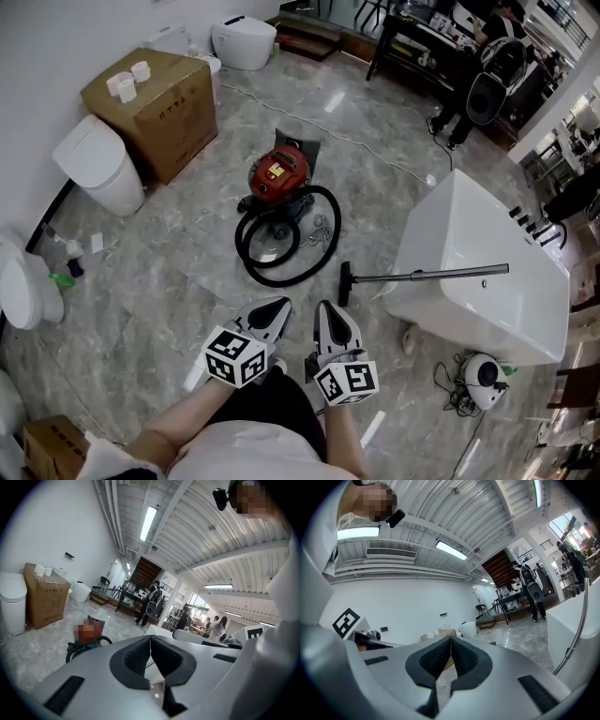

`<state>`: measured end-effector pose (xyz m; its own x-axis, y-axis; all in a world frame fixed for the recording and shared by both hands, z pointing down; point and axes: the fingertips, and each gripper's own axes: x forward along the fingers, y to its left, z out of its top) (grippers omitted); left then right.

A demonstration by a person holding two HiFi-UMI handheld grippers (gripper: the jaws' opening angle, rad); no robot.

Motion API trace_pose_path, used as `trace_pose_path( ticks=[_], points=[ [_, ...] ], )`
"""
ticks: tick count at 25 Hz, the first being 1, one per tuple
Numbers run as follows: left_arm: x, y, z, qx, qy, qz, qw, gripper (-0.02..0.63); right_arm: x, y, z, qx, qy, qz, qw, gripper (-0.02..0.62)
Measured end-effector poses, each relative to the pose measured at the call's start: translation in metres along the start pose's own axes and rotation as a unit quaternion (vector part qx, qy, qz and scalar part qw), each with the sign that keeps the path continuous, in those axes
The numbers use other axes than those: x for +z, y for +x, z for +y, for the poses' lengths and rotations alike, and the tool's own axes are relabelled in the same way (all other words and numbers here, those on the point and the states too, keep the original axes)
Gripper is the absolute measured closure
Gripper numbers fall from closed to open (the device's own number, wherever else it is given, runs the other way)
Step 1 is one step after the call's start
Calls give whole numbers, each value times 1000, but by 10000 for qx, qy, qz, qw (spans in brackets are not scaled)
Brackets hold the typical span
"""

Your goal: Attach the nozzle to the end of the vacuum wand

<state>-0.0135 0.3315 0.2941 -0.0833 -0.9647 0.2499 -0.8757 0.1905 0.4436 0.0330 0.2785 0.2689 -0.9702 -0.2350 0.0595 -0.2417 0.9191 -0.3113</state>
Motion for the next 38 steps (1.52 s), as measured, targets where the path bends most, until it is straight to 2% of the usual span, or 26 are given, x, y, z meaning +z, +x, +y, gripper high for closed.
trace_pose_path(
  ticks=[5, 10, 16, 27, 38],
  points=[
    [9, -1, 14, 161, -96, -156, 9997, 595, -3, 15, -4, 111, 156, 81, 9998, 580],
    [21, -1, 51, 512, -304, -256, 9979, 595, -6, 46, -4, 278, 213, 209, 9992, 580],
    [54, 20, 105, 656, -392, -343, 9965, 595, -1, 113, -1, 453, 135, 286, 9985, 580],
    [140, 93, 197, 423, -361, -377, 9977, 595, 24, 251, -20, 393, 167, 276, 9987, 580],
    [184, 132, 263, 213, -333, -387, 9985, 595, 24, 341, -29, 260, 149, 338, 9990, 580]
  ],
)
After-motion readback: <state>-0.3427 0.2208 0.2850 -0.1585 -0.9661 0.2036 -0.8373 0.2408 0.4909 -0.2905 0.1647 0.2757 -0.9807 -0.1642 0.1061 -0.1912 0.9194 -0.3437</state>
